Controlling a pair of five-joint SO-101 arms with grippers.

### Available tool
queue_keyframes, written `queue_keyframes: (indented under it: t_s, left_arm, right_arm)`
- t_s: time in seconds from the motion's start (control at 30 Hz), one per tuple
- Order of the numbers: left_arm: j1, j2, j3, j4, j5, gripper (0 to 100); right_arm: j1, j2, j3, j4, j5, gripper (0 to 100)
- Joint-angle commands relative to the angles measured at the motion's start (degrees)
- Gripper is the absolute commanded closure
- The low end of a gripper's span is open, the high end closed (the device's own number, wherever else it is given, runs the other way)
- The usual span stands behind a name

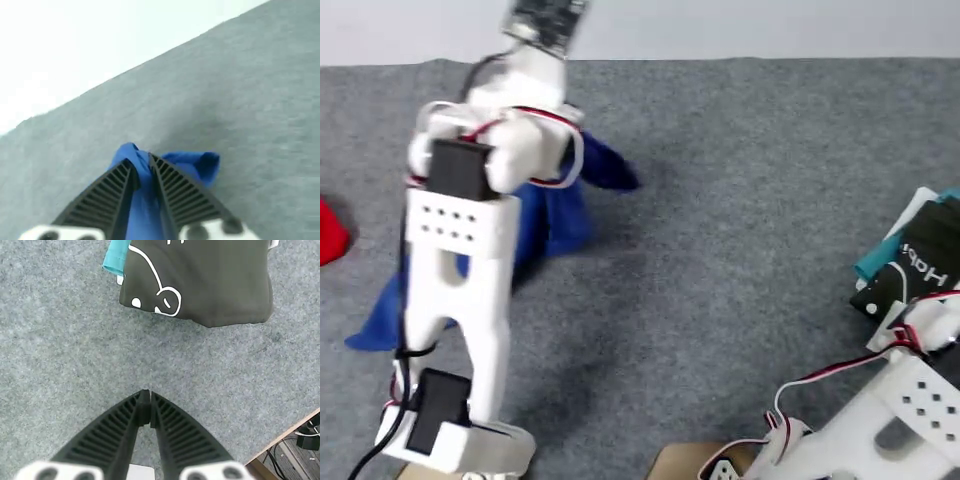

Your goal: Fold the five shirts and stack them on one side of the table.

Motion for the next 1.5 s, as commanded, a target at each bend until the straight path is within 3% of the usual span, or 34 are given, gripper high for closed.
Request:
queue_keyframes:
  t_s: [0.0, 0.23, 0.37, 0.47, 0.73, 0.9, 1.03, 1.27, 1.47]
  left_arm:
    - [6.2, -3.1, -2.6, -1.8, 0.5, 100]
    - [9.8, -3.1, -2.5, -1.1, 0.5, 99]
    - [9.6, -3.3, -2.5, 2.6, 0.5, 86]
    - [8.0, -3.6, -2.9, 5.1, 0.3, 82]
    - [-1.6, -3.4, -4.4, 6.0, 0.2, 77]
    - [-11.3, -1.1, 0.3, -0.1, 0.5, 77]
    - [-14.9, 4.6, 3.8, -4.3, 0.5, 77]
    - [-12.2, 12.7, 3.8, -7.1, 0.3, 77]
    - [-4.7, 18.1, 1.2, -7.1, 0.2, 77]
  right_arm:
    - [-0.4, -1.3, -0.1, 2.2, 0.5, 98.8]
    - [-0.4, -1.3, 0.4, 2.2, 0.4, 98.8]
    - [-0.4, -1.3, 3.7, 2.2, 0.4, 98.8]
    - [-0.4, -1.5, 4.7, 2.2, 0.4, 98.8]
    - [-0.6, -6.1, 4.8, 2.2, 0.7, 98.8]
    - [-0.6, -7.3, 4.8, 2.2, 0.7, 98.8]
    - [-0.6, -7.3, 4.8, 2.2, 0.7, 98.8]
    - [-0.6, -7.3, 4.8, 2.2, 0.7, 98.8]
    - [-0.6, -7.4, 4.8, 2.2, 0.7, 98.8]
